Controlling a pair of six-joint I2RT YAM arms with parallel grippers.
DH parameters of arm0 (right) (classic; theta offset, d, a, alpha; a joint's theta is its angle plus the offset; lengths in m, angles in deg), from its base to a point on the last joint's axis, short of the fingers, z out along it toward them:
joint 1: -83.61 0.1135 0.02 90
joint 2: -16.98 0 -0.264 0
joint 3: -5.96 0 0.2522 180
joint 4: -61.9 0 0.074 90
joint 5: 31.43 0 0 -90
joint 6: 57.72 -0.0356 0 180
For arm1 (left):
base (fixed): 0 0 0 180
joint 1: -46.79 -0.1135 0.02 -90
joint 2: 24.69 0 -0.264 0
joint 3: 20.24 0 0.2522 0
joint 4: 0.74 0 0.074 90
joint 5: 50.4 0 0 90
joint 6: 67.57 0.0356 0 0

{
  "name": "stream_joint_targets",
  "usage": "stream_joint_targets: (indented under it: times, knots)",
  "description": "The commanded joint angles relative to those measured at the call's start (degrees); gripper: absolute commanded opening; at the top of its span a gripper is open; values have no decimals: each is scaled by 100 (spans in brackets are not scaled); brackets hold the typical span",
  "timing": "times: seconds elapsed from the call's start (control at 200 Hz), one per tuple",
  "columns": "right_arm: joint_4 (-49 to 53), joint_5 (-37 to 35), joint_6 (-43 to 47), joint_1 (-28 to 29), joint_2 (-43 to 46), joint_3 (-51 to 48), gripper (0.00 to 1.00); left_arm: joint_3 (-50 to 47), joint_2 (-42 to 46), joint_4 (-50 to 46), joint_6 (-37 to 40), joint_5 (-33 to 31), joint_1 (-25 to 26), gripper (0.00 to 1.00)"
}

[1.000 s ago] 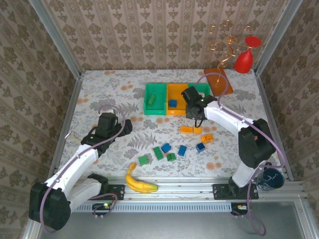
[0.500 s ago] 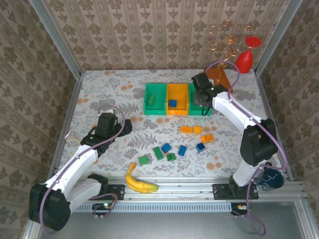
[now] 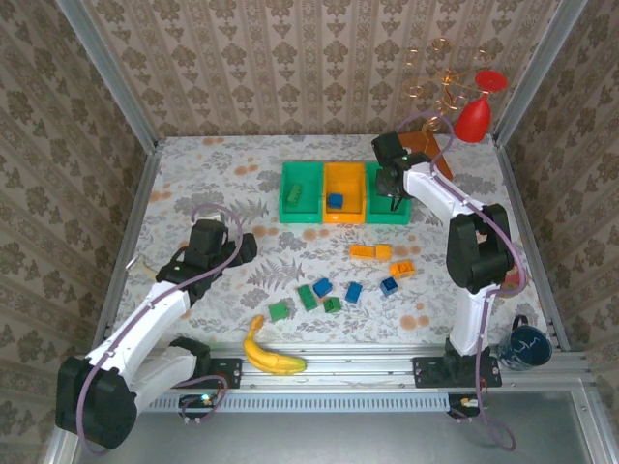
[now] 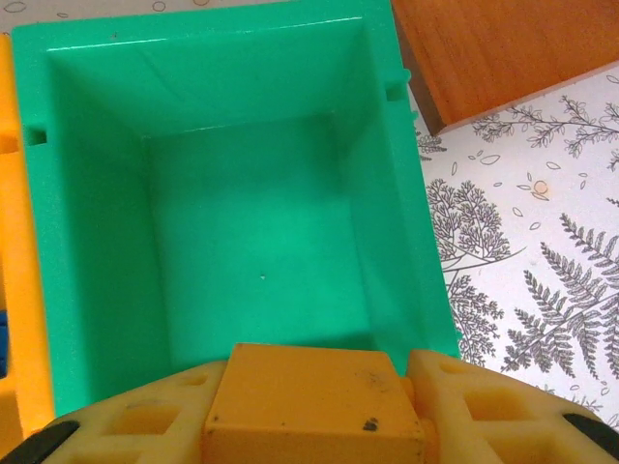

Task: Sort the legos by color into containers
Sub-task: Place the lego in the container.

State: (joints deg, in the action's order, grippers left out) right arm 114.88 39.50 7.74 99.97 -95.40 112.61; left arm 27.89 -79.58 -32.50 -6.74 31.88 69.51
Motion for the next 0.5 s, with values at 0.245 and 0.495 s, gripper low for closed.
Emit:
stream_joint_targets:
  times: [0.245,0.495]
  knots:
    - [68,28,173,-28,6,214,65,166,96,-505,724,831,3,100]
    - [60,152,48,-24,589,-194,72,382,115,-1235,1044,967,618,100]
